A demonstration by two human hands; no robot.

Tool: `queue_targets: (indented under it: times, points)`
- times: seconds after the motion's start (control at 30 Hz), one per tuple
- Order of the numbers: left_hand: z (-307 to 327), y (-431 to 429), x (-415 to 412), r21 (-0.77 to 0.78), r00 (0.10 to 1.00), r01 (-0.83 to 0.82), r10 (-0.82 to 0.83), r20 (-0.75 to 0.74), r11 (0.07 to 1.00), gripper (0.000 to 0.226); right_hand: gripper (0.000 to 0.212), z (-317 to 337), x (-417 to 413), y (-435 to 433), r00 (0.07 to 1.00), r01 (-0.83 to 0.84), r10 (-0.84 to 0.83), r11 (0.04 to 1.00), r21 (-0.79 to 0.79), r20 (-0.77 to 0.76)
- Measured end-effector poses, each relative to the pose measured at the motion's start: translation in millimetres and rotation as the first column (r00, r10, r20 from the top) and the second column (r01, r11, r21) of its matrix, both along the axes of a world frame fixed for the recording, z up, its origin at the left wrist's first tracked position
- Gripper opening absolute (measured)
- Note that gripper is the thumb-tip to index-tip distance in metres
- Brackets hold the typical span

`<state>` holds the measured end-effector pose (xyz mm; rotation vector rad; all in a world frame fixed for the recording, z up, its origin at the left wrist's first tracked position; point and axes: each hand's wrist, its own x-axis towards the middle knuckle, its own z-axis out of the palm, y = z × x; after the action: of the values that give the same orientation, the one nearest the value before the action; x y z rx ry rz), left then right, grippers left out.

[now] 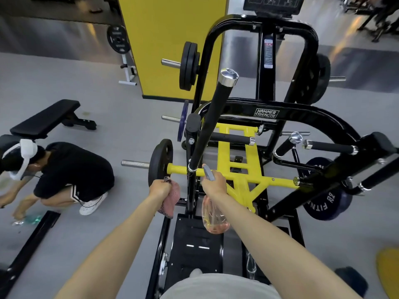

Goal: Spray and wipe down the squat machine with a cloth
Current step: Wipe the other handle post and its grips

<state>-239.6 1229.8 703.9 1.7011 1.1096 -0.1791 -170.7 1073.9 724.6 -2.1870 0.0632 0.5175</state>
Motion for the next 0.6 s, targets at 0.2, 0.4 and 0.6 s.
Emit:
queue_targets:
  times: [0.2,0.4,0.6]
  points:
    - [10,8,19,0.038,0.999,0.023,-0.024,0.036,0.999,0.016,0.023,22,20,-17,0.992,0.079,-0.081,0.996,0.034,0.096]
    - [36,16,47,0.047,0.994,0.024,-0.029,0.106,0.999,0.015,0.017,63,73,-28,0.929,0.296,-0.345,0.909,0.292,0.131]
    - [69,26,83,0.058,0.975,0.017,-0.029,0.218,0.998,0.022,0.02,118,126,-12,0.92,0.189,-0.305,0.895,0.404,0.245]
